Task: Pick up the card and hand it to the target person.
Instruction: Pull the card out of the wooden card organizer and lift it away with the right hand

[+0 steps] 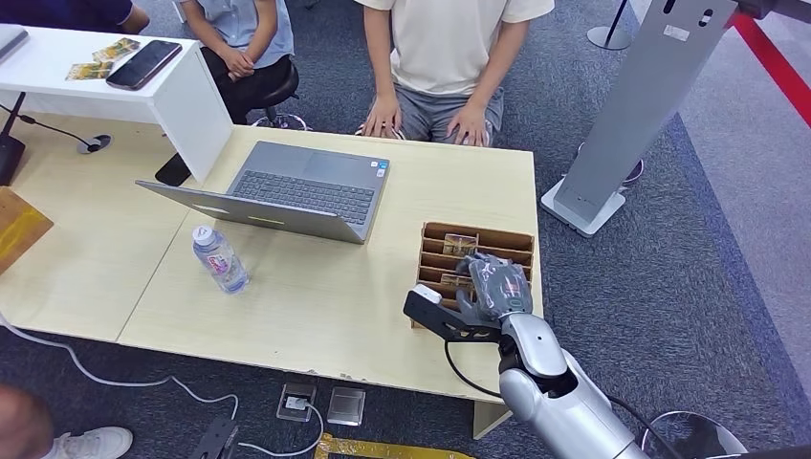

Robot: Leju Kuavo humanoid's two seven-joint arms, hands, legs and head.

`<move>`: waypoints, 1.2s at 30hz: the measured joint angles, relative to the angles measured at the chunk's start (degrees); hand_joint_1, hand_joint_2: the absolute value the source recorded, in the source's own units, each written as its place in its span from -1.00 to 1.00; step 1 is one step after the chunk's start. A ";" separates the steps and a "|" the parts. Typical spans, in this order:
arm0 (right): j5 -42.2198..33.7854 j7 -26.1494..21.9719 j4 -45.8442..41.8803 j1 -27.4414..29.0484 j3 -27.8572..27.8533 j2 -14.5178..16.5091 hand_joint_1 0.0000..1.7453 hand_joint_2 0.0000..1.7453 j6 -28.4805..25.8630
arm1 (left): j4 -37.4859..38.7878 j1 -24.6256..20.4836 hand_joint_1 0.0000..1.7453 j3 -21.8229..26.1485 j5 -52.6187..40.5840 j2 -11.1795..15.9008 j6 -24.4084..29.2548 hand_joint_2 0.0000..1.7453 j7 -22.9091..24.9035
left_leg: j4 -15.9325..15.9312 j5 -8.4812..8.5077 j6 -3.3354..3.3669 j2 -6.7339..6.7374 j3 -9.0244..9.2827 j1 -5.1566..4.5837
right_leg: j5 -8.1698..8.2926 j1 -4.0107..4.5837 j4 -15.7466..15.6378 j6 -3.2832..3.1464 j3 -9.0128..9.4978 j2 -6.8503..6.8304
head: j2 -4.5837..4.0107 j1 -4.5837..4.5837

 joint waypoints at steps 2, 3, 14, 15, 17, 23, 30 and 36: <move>-0.22 -0.01 0.16 -0.01 0.02 0.04 0.50 1.00 -0.04 | 0.00 0.00 -1.00 -0.02 0.00 0.03 0.00 -1.00 0.00 | 0.00 0.00 0.00 0.00 0.00 0.00 | 0.00 0.00 0.00 0.00 0.00 0.00 | 0.00 0.01; -0.28 -0.01 0.22 -0.03 0.02 0.06 0.53 1.00 -0.06 | 0.00 0.00 -1.00 -0.03 0.00 0.04 0.00 -1.00 0.00 | 0.00 0.00 0.00 0.00 0.00 0.00 | 0.00 0.00 0.00 0.00 0.00 0.00 | 0.00 0.01; -0.39 0.01 0.43 -0.17 0.02 0.21 0.72 1.00 -0.11 | 0.00 0.01 -1.00 -0.27 -0.02 0.13 0.00 1.00 -0.25 | 0.00 0.00 0.00 0.00 0.00 0.00 | 0.00 0.00 0.00 0.00 0.00 0.00 | 0.00 -0.01; -0.39 0.01 0.48 -0.19 0.02 0.21 0.72 1.00 -0.13 | 0.00 0.01 -1.00 -0.39 -0.07 0.13 0.00 1.00 -0.33 | 0.00 0.00 0.00 0.00 0.00 0.00 | 0.00 0.00 0.00 0.00 0.00 0.00 | 0.00 -0.01; -0.39 0.02 0.55 -0.22 0.03 0.21 0.72 1.00 -0.16 | 0.00 0.02 -1.00 -0.59 -0.25 0.14 0.00 1.00 -0.44 | 0.00 0.00 0.00 0.00 0.00 0.00 | 0.00 0.00 0.00 0.00 0.00 0.00 | 0.00 0.00; -0.83 -0.07 0.55 -0.21 0.01 0.21 0.72 1.00 -0.75 | 0.00 0.04 -1.00 -0.69 -0.30 0.14 0.00 1.00 -1.00 | 0.00 0.00 0.00 0.00 0.00 0.00 | 0.00 0.00 0.00 0.00 0.00 0.00 | 0.00 0.01; -7.30 -2.58 -1.70 -0.84 -1.22 -0.38 0.72 1.00 -4.80 | 0.00 0.15 -1.00 -0.68 0.28 0.15 0.00 1.00 -0.97 | 0.00 0.00 0.00 0.00 0.01 0.00 | 0.00 0.00 0.00 0.00 -0.01 0.00 | 0.00 0.00; -18.90 -7.27 -7.17 -1.97 -4.18 -2.37 0.72 1.00 -7.85 | 0.00 0.28 -1.00 -0.68 1.17 0.37 0.00 1.00 -1.19 | 0.01 0.00 0.00 0.00 0.01 0.00 | 0.00 0.00 0.00 0.00 0.00 0.00 | 0.00 -0.02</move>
